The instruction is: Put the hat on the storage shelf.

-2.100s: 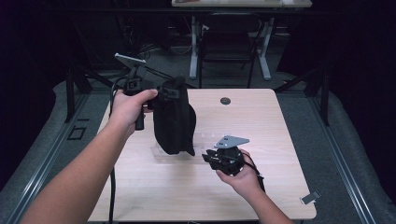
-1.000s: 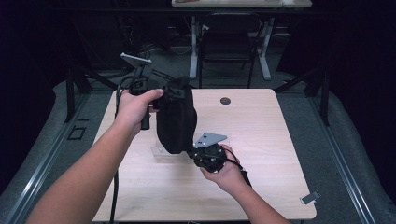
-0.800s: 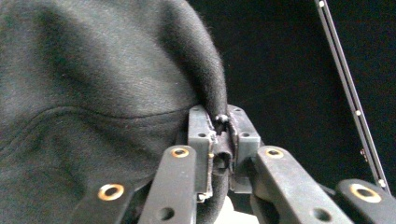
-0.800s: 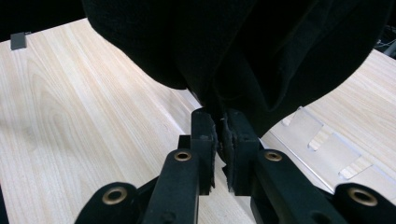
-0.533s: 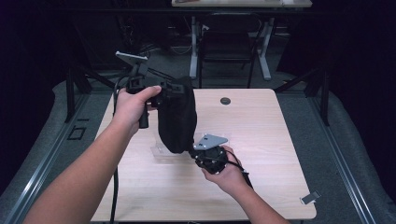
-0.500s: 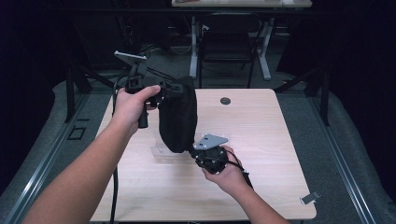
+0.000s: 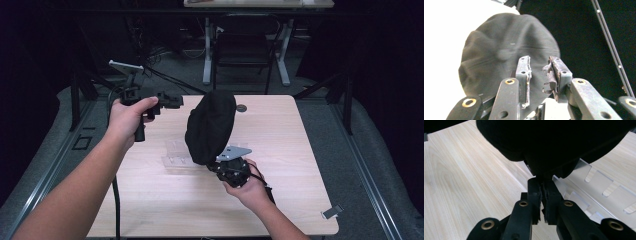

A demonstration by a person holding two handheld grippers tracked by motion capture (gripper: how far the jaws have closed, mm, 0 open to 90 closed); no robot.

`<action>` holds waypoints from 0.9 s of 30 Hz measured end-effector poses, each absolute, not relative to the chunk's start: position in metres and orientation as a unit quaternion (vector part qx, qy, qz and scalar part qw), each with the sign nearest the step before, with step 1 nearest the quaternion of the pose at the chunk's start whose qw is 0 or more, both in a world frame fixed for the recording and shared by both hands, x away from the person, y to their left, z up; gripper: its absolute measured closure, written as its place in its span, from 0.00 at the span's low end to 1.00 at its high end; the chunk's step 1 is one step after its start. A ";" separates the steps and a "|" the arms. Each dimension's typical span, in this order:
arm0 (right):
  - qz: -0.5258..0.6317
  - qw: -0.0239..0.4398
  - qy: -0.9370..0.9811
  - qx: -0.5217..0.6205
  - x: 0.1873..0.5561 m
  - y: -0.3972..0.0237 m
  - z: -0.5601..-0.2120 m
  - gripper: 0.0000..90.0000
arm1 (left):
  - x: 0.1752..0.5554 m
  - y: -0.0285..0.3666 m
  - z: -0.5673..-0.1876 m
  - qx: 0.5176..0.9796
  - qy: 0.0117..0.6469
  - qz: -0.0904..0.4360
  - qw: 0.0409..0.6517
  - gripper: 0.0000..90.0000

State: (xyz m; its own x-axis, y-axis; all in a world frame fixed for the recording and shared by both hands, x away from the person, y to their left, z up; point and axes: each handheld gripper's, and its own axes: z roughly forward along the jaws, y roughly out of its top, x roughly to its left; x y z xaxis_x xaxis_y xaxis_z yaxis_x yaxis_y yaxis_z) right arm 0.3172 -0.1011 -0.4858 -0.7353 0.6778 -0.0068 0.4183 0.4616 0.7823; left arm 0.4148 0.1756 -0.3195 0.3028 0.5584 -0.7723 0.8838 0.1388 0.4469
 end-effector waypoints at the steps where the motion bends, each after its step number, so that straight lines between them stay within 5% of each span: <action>1: 0.404 0.162 0.838 0.328 0.317 -0.101 -0.486 0.95 | 0.414 0.178 -0.322 0.636 0.569 -0.161 0.496 0.78; 27: 0.402 0.161 0.834 0.343 0.310 -0.116 -0.492 0.85 | 0.407 0.228 -0.354 0.661 0.615 -0.057 0.426 0.69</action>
